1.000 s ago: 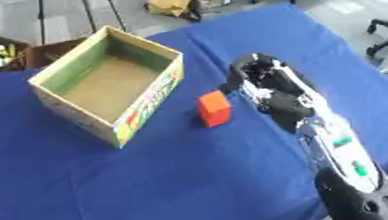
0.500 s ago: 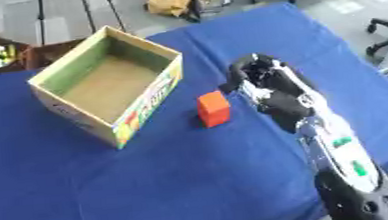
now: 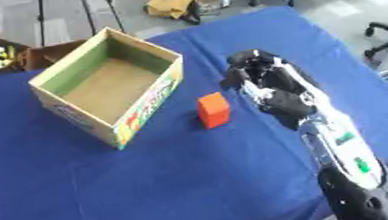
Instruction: Pick up objects on the table and place them in the box.
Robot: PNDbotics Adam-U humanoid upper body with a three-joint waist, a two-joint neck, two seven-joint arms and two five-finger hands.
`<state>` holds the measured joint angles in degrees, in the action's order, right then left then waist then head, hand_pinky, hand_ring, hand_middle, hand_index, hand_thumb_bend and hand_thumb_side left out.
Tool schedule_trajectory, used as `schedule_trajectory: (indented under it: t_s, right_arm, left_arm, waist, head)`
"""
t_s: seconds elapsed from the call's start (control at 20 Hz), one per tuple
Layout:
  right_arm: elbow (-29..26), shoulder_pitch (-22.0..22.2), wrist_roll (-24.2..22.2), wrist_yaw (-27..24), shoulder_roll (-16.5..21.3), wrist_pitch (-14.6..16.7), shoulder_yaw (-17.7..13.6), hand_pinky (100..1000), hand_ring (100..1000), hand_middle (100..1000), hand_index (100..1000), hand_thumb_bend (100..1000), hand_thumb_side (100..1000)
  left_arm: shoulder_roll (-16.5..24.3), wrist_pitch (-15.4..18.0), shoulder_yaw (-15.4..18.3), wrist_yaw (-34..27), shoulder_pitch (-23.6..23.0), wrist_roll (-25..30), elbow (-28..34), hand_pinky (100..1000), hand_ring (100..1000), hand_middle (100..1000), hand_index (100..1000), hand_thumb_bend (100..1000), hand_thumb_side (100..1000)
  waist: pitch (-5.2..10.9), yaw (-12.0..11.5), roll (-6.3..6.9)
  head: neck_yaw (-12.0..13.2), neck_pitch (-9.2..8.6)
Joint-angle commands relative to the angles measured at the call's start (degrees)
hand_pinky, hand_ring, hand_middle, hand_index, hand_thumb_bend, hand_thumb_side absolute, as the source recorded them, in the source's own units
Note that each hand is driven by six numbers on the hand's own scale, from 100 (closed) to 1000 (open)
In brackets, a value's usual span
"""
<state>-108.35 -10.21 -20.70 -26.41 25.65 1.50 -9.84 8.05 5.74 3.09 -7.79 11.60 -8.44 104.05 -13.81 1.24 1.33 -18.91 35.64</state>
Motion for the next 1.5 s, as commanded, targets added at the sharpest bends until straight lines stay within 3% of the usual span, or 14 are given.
schedule_trajectory:
  t_s: [0.05, 0.4, 0.7, 1.1, 1.5]
  right_arm:
    - [0.5, -1.2, -3.7, 3.1, 5.5, 4.7, -0.3, 838, 702, 683, 818, 374, 309]
    - [8.2, -4.7, -15.3, 9.1, 14.4, 16.8, 1.1, 930, 856, 848, 918, 570, 352]
    - [16.6, -9.9, -22.7, 13.6, 19.4, 25.4, 3.5, 950, 890, 885, 935, 591, 376]
    - [23.7, -16.1, -28.9, 24.3, 19.2, 33.5, 9.0, 997, 936, 949, 973, 637, 382]
    - [28.4, -19.6, -30.6, 30.8, 16.9, 37.9, 12.0, 1000, 929, 942, 966, 644, 377]
  left_arm:
    - [1.2, -0.1, -0.2, 0.1, 0.5, 0.0, 0.8, 550, 776, 473, 615, 341, 829]
    - [1.4, -0.1, -0.3, 0.1, 0.4, 0.1, 0.8, 549, 777, 473, 614, 342, 829]
    - [1.4, -0.1, -0.5, 0.1, 0.3, 0.3, 0.7, 549, 778, 473, 614, 341, 830]
    - [1.5, -0.2, -0.8, 0.0, 0.1, 0.6, 0.6, 549, 778, 473, 614, 341, 830]
    - [1.5, -0.2, -1.0, -0.1, 0.0, 0.7, 0.5, 549, 779, 473, 614, 340, 830]
  waist:
    - [0.98, -0.1, -0.25]
    - [1.11, -0.4, -0.58]
    - [1.30, -0.5, -0.61]
    - [1.68, -0.7, -0.47]
    - [1.94, -0.8, -0.45]
  head:
    - [-0.4, -0.12]
    - [-0.8, -0.08]
    - [-1.5, 0.19]
    - [-2.5, 0.49]
    - [-3.1, 0.52]
